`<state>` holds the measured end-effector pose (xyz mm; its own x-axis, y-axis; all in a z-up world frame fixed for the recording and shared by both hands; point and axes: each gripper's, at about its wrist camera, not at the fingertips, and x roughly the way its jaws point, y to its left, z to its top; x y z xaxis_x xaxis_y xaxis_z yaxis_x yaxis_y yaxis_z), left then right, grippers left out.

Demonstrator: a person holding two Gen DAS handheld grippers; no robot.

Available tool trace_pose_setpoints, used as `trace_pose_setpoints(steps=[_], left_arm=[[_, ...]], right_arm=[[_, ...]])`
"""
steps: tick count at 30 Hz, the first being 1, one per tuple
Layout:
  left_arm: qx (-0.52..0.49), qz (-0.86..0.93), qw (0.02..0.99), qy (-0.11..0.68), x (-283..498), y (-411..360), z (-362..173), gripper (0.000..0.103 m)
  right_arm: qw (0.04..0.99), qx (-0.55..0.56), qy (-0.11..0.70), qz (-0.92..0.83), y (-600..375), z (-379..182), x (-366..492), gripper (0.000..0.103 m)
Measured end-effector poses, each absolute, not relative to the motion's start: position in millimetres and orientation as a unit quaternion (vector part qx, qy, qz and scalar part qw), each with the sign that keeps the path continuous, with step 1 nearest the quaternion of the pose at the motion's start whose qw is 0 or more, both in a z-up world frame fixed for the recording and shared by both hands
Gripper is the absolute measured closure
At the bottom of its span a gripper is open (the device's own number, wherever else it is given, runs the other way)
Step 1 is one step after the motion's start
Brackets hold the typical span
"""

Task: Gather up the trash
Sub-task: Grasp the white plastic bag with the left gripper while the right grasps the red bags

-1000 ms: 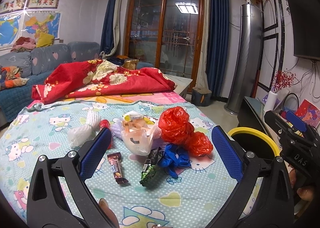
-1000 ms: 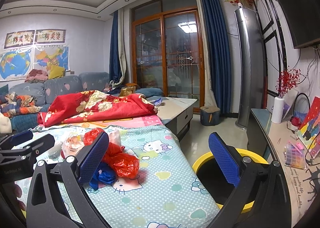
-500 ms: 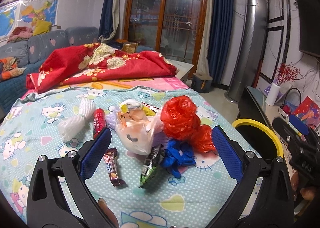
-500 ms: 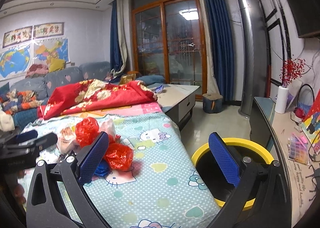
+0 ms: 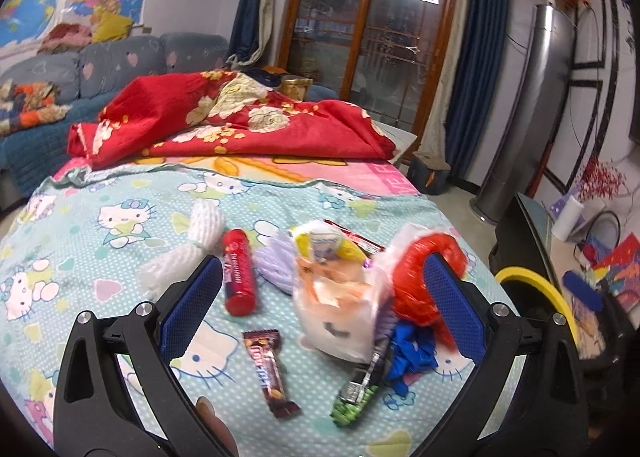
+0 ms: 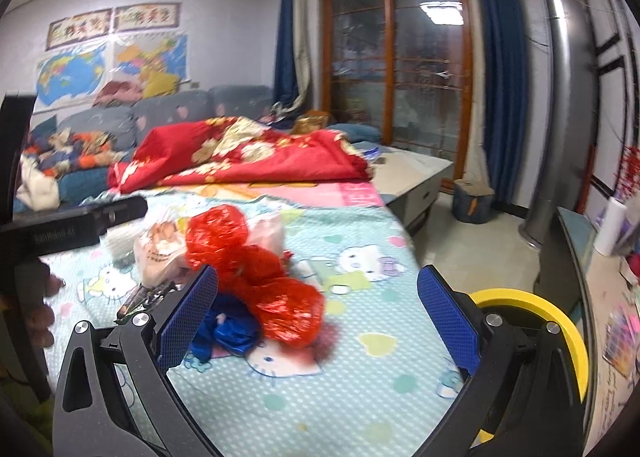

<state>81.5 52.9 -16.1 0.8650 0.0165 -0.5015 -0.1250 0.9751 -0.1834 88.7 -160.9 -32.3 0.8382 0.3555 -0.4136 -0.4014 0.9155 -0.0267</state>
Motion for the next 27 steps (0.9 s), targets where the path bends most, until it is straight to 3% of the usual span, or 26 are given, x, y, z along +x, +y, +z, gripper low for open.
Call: trace_pose_setpoints(steps=[8, 16, 21, 27], left_arm=[[-0.141, 0.038, 0.952, 0.271, 89, 86, -20, 0.011], [-0.2, -0.014, 0.918, 0.341, 117, 102, -50, 0.011], [-0.238, -0.042, 0.895, 0.376, 129, 100, -69, 0.014], [-0.28, -0.082, 0.868, 0.402, 132, 97, -85, 0.032]], right_arm=[[0.938, -0.097, 0.229, 0.242, -131, -44, 115, 0.006], [0.918, -0.118, 0.265, 0.271, -114, -63, 140, 0.008], [0.898, -0.109, 0.304, 0.299, -110, -75, 148, 0.037], [0.89, -0.078, 0.324, 0.312, -115, -80, 150, 0.056]])
